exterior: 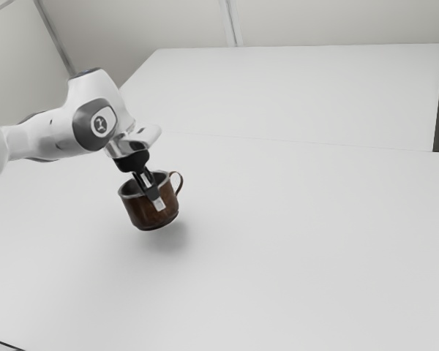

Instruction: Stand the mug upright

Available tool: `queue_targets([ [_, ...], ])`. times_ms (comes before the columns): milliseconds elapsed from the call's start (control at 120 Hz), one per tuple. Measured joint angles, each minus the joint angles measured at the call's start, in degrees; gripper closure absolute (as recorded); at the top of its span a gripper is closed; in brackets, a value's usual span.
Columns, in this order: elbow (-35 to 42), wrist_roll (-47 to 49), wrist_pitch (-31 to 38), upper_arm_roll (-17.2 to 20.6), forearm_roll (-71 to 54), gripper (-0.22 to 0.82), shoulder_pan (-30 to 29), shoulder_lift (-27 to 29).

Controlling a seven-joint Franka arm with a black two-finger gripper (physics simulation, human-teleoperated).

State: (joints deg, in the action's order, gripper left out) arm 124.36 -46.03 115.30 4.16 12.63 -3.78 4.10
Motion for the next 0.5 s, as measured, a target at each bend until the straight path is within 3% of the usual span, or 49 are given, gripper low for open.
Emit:
queue_targets([
  [183, 11.73, 8.82, 9.68, 0.29, -6.96, 0.79, 2.8, 7.1],
  [392, 17.22, 17.46, 17.92, 2.53, -9.48, 0.78, 2.92, 8.68],
  [500, 18.55, 20.66, 19.71, 2.75, -9.23, 0.55, 2.91, 8.62],
])
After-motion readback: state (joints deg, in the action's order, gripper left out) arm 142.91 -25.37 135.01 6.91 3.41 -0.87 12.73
